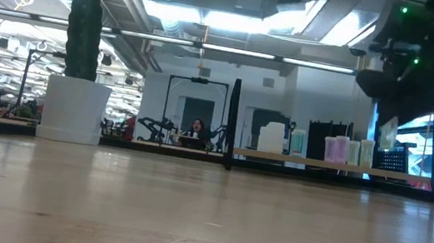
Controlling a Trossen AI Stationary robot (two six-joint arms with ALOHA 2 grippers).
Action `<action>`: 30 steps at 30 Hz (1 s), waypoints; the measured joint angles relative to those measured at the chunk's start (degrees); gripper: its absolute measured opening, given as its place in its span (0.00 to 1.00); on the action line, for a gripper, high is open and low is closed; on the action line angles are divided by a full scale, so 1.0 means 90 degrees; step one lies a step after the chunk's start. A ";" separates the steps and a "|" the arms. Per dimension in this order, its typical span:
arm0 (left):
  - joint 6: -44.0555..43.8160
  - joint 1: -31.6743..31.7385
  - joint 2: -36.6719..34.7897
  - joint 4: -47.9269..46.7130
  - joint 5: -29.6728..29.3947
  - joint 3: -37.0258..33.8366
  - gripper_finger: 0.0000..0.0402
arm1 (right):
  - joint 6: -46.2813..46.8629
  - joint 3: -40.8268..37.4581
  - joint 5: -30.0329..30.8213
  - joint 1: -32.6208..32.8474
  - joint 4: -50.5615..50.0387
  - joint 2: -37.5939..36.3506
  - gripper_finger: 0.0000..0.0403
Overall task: Pick and place medicine bottles onto shelf by color
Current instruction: Put the yellow pill bottle on the shelf aligned with the other yellow pill bottles
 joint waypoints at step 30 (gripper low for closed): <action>-0.0016 0.0000 0.0000 0.0083 0.0004 0.0000 0.50 | -0.0007 -0.0794 0.0459 -0.0348 0.0905 0.0009 0.31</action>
